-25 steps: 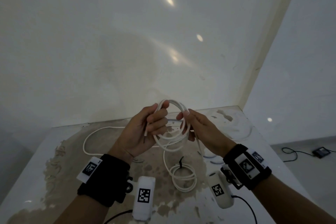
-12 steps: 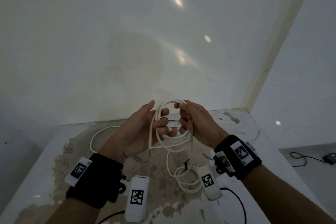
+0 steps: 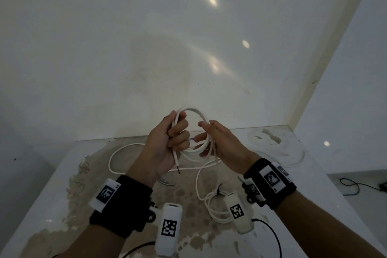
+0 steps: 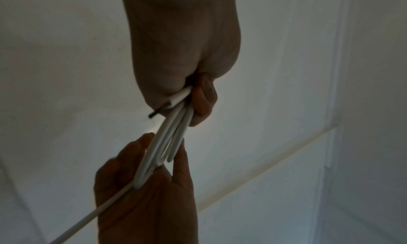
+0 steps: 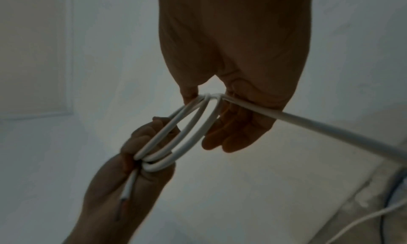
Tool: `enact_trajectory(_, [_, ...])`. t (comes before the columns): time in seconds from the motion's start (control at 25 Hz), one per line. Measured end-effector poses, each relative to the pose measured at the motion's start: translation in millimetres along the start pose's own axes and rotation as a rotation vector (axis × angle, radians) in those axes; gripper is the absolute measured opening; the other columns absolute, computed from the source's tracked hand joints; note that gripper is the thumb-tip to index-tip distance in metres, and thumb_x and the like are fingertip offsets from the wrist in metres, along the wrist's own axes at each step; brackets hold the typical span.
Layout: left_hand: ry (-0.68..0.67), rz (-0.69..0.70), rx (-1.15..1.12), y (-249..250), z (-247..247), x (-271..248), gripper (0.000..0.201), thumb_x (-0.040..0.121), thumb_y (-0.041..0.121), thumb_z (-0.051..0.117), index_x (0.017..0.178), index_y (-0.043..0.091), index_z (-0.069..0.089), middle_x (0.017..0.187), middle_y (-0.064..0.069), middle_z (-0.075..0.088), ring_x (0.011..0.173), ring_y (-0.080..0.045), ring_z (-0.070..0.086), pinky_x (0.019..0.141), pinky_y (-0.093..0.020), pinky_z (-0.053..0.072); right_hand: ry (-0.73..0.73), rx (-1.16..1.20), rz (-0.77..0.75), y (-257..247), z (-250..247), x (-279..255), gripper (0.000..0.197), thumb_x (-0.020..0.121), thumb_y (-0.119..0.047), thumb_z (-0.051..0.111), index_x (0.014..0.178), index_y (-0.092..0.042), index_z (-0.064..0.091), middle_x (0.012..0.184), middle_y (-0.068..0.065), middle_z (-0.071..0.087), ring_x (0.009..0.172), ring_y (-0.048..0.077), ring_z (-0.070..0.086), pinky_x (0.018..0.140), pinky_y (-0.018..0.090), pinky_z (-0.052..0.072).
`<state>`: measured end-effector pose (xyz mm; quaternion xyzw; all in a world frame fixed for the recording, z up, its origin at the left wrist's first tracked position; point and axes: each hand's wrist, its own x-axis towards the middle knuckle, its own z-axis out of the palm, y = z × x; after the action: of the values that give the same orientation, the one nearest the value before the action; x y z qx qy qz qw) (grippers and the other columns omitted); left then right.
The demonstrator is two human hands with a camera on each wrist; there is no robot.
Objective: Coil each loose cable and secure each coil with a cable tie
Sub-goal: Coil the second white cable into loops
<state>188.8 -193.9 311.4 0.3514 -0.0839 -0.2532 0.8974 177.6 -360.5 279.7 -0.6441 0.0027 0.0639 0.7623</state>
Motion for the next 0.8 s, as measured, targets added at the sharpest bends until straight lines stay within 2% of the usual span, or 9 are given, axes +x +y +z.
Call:
enact_trajectory(0.08, [0.04, -0.008, -0.017, -10, 0, 4, 0.032, 0.103, 0.03, 0.03, 0.086, 0.013, 0.052, 0.047, 0.008, 0.028, 0.031, -0.003, 0.025, 0.034, -0.017, 0.022, 0.058, 0.254, 0.013, 0, 5, 0, 0.014, 0.101, -0.022, 0.055, 0.096, -0.01, 0.055, 0.069, 0.004, 0.057, 0.056, 0.018, 0.058, 0.055, 0.03, 0.053])
enact_trajectory(0.2, [0.123, -0.058, 0.069, -26, 1, 5, 0.034, 0.103, 0.03, 0.03, 0.08, 0.014, 0.048, 0.046, 0.007, 0.026, 0.035, -0.007, 0.028, 0.04, -0.021, 0.031, 0.201, 0.45, 0.018, -1, 4, 7, 0.026, 0.1, -0.012, 0.053, 0.077, -0.016, 0.043, 0.06, -0.003, 0.034, 0.045, 0.01, 0.03, 0.042, 0.023, 0.035])
enact_trajectory(0.24, [0.132, -0.08, 0.103, -27, 1, 5, 0.034, 0.102, 0.03, 0.03, 0.078, 0.014, 0.047, 0.047, 0.006, 0.025, 0.038, -0.009, 0.031, 0.044, -0.022, 0.036, 0.225, 0.451, 0.021, -1, 2, 8, 0.027, 0.099, -0.011, 0.052, 0.076, -0.018, 0.041, 0.059, -0.004, 0.031, 0.044, 0.009, 0.025, 0.041, 0.022, 0.029])
enact_trajectory(0.32, [0.115, -0.127, 0.135, -25, 2, 4, 0.033, 0.101, 0.029, 0.031, 0.077, 0.014, 0.049, 0.05, 0.005, 0.025, 0.041, -0.011, 0.033, 0.052, -0.025, 0.039, 0.249, 0.446, 0.037, 2, -3, 9, 0.022, 0.097, -0.011, 0.05, 0.077, -0.018, 0.042, 0.058, -0.004, 0.03, 0.044, 0.009, 0.023, 0.04, 0.022, 0.026])
enact_trajectory(0.4, [0.077, -0.134, 0.075, -23, 4, 3, 0.032, 0.101, 0.029, 0.033, 0.077, 0.015, 0.049, 0.051, 0.006, 0.025, 0.038, -0.007, 0.028, 0.047, -0.022, 0.034, 0.241, 0.438, 0.037, 5, -6, 9, 0.016, 0.097, -0.014, 0.051, 0.082, -0.017, 0.045, 0.059, -0.004, 0.035, 0.045, 0.01, 0.029, 0.042, 0.023, 0.031])
enact_trajectory(0.48, [0.074, -0.103, -0.034, -23, 7, 4, 0.033, 0.102, 0.028, 0.032, 0.076, 0.015, 0.047, 0.048, 0.008, 0.026, 0.034, -0.003, 0.021, 0.038, -0.018, 0.023, 0.225, 0.336, -0.041, 6, -6, 7, 0.015, 0.1, -0.023, 0.053, 0.089, -0.015, 0.048, 0.061, -0.002, 0.042, 0.049, 0.012, 0.039, 0.046, 0.026, 0.038])
enact_trajectory(0.6, [0.1, 0.003, -0.082, -14, 8, 6, 0.028, 0.099, 0.026, 0.034, 0.075, 0.017, 0.045, 0.044, 0.008, 0.026, 0.039, -0.005, 0.008, 0.032, -0.015, 0.017, 0.189, -0.075, -0.206, 10, -13, 5, 0.034, 0.105, -0.039, 0.043, 0.099, -0.007, 0.051, 0.068, 0.005, 0.051, 0.056, 0.02, 0.047, 0.051, 0.029, 0.041])
enact_trajectory(0.68, [0.135, 0.126, -0.06, 9, 0, 6, 0.022, 0.094, 0.025, 0.037, 0.074, 0.019, 0.043, 0.042, 0.008, 0.026, 0.042, -0.006, 0.005, 0.031, -0.014, 0.016, 0.105, -0.23, -0.171, 18, -28, 2, 0.036, 0.107, -0.035, 0.037, 0.107, -0.004, 0.054, 0.07, 0.01, 0.05, 0.058, 0.022, 0.045, 0.055, 0.031, 0.041])
enact_trajectory(0.8, [0.203, 0.299, 0.003, 53, -23, 3, 0.02, 0.092, 0.029, 0.04, 0.074, 0.021, 0.043, 0.043, 0.008, 0.026, 0.042, -0.008, 0.006, 0.033, -0.014, 0.017, -0.002, -0.469, -0.101, 33, -57, -8, 0.022, 0.106, -0.019, 0.04, 0.109, -0.006, 0.058, 0.066, 0.004, 0.049, 0.058, 0.019, 0.045, 0.058, 0.031, 0.041])
